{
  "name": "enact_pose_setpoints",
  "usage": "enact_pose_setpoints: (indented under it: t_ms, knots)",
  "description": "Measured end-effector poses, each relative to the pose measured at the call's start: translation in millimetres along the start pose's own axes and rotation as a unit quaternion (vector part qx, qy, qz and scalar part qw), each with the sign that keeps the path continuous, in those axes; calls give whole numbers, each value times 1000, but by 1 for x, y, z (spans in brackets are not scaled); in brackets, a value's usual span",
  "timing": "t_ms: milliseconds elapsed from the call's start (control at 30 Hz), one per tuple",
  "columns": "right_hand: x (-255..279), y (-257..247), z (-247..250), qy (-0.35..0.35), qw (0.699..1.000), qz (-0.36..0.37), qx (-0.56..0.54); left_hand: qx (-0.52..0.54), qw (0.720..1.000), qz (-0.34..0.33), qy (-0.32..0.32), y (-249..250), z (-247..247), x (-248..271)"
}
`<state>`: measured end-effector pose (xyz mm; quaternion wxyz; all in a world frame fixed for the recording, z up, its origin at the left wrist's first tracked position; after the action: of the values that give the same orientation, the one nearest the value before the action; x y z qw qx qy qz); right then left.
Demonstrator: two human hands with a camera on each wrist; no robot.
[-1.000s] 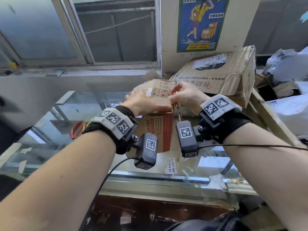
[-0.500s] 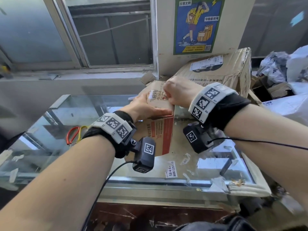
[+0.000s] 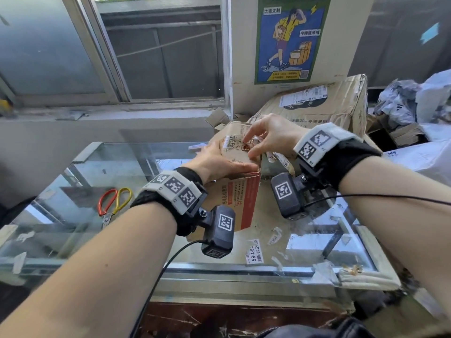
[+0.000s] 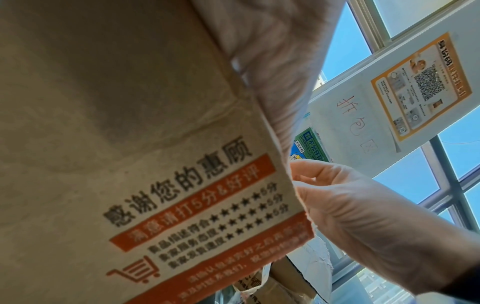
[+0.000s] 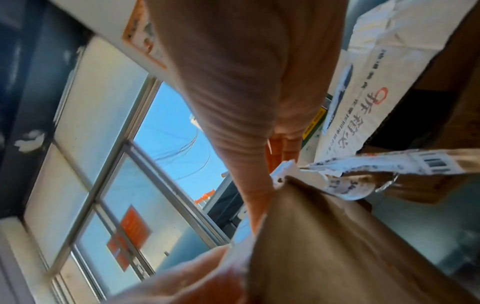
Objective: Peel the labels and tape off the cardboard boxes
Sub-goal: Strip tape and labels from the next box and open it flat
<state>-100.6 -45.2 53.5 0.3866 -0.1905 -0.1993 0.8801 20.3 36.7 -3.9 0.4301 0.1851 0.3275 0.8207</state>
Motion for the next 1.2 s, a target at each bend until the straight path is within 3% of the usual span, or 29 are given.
enact_pose_setpoints:
  t_ms: [133,300,367,600,767,1067,1200]
  knots:
    - [-6,-3,0,56,998,35,22,2,1000,3,8,-3,-2,-3]
    - [-3,-13,-13,62,979,159,114,7,1000,7,6,-6,-3,-5]
    - [-2,-14,-16,75,973,173,132,22,1000,8,1,-6,-3,-6]
    - [-12,-4,-14,119,990,64,43,49,999,8,1,-6,-1,-8]
    - [-5,6,-8,29,993,5,-117,15,1000,4,-5,-1,-2,-2]
    - [-13,0,-14,118,990,78,-9,0,1000,19,-4,-4,-1,-5]
    - [-18,4,-17,160,986,53,-13,21,1000,11,-5,-4,-1,-7]
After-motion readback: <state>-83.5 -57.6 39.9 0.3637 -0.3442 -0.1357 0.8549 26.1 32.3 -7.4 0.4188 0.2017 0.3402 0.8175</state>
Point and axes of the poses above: each hand's wrist, its own x-axis away from the middle knuckle, its own z-axis out of the back of the hand, y = z × x, the point moved 6 cm from there along -x, towards the middle knuckle, and after that the axes turned 14 degrees about y, right-handed, at the moved point
